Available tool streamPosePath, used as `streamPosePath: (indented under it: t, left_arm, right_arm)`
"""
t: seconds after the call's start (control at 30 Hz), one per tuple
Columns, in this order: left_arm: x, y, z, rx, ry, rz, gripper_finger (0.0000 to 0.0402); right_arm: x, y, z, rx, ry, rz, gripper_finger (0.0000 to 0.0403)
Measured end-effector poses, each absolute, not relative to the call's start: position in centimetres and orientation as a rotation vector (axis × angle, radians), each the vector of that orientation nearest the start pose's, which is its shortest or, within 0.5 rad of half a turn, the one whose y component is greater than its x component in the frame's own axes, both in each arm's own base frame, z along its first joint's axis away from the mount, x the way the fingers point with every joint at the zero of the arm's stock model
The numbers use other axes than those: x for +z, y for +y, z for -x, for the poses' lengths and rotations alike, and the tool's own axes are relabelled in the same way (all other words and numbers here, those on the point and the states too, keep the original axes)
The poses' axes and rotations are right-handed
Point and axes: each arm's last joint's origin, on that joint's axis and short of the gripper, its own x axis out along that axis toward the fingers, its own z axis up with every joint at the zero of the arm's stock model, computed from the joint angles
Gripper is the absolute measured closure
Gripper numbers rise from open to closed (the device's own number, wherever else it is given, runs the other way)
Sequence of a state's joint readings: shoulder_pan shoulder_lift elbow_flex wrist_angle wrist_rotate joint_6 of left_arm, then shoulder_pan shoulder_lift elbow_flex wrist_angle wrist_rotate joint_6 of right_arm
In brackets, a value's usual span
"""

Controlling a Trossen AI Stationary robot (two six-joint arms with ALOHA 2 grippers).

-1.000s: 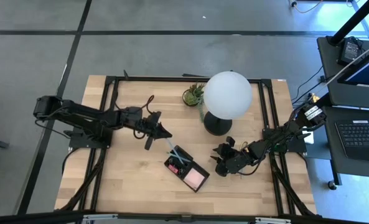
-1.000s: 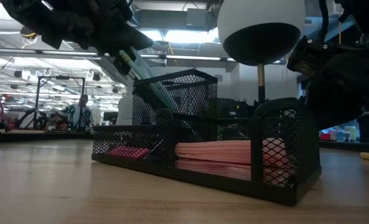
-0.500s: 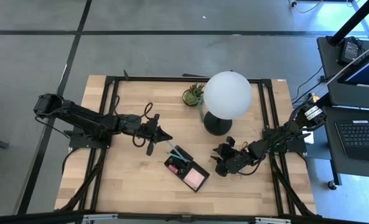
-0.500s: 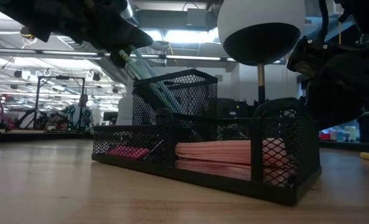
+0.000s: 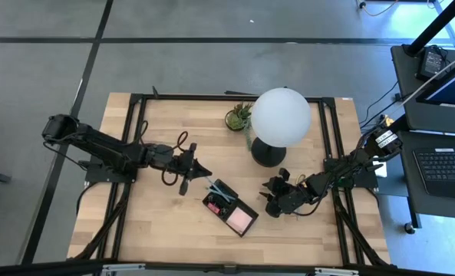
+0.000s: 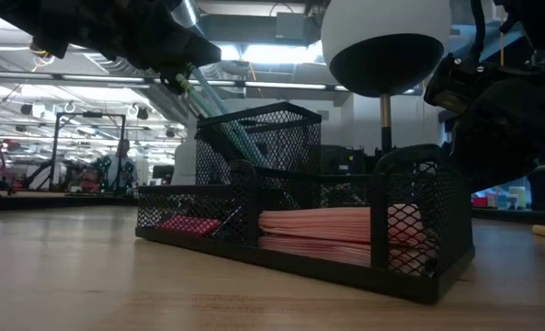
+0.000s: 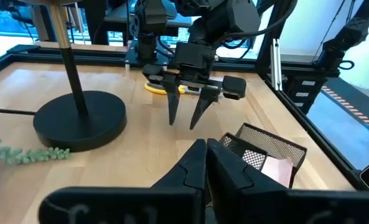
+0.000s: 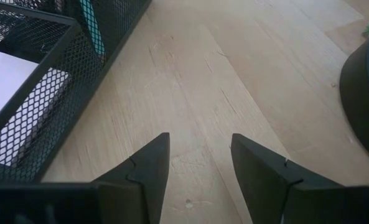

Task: Pick and place office supplies into organizer
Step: Put the blue pencil into the desk organizer, then adjust the desk organizer on the table

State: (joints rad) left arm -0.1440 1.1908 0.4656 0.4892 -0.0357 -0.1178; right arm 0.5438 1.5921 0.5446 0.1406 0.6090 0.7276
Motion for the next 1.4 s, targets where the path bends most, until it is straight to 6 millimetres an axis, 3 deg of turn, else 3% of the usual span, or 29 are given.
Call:
streamPosePath:
  t: [0.37,0.53,0.77,1.0,1.4]
  left_arm:
    - [20.7,-3.4,-23.6,-0.111,0.256,0.071,0.0320]
    - [20.9,-3.4,-23.7,-0.110,0.231,0.062,0.0300]
    - [20.8,-3.0,-23.7,-0.017,0.238,-0.009,0.0299]
    - [20.3,-3.0,-23.5,-0.016,0.290,-0.011,0.0297]
    - [20.1,-3.0,-23.5,-0.020,0.315,-0.046,0.0299]
  right_arm:
    - [11.4,11.9,-22.9,-0.320,0.671,-0.209,0.0229]
    - [12.4,12.5,-23.8,-0.266,0.576,-0.294,0.0229]
    - [16.1,13.8,-27.1,-0.122,0.667,-0.431,0.0229]
    - [19.7,13.7,-28.6,-0.252,0.841,-0.519,0.0229]
    - [21.5,14.6,-29.3,-0.193,0.798,-0.499,0.0229]
